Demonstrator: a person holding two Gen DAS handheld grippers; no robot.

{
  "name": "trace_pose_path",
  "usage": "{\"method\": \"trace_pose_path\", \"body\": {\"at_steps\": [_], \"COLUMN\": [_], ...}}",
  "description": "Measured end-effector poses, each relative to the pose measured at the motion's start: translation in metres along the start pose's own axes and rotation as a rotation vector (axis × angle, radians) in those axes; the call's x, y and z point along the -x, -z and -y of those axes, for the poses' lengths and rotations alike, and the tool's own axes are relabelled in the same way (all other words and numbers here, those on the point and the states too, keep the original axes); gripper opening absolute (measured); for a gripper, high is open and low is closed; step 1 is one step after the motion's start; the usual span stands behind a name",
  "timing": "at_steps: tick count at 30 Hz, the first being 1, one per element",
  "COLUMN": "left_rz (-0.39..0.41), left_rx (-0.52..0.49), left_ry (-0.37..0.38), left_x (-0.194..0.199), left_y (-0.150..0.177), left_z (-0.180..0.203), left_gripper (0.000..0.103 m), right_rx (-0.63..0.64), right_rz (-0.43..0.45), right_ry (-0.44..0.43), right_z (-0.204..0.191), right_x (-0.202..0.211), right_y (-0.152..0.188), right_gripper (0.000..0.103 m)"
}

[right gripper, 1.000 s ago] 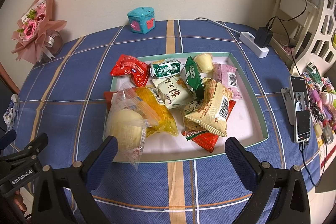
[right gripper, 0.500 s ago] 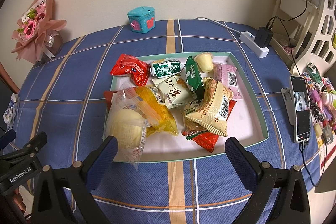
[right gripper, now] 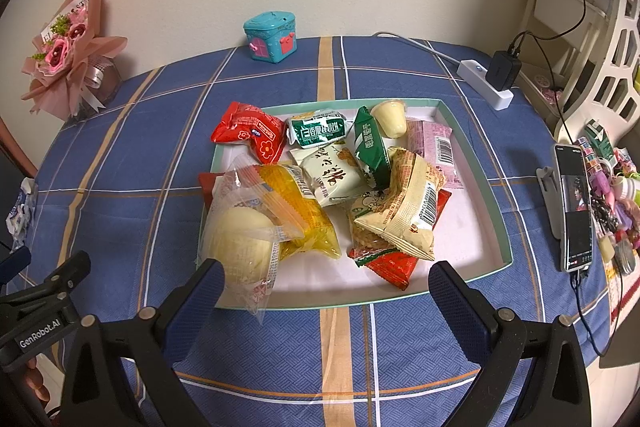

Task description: Organize snacks

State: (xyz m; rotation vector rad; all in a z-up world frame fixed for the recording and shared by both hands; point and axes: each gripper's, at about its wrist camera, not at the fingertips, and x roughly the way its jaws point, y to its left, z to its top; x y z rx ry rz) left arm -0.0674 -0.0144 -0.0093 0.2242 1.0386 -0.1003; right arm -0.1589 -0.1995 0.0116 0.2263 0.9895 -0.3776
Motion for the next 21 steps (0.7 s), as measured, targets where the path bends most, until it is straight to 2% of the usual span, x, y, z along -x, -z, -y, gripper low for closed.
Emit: {"method": "trace_pose_path", "body": {"at_steps": [21], "left_rz": [0.005], "left_rx": [0.01], "left_ry": [-0.005], "left_x": [0.0004], "left_y": [0.0012], "left_z": [-0.0015], "left_gripper": [0.103], "right_rx": [0.0], "right_rz": [-0.001], "right_ry": [0.002], "right_z": [-0.0006], "right_x": [-0.0005], "right_y": [0.0006], "right_gripper": [0.103]}}
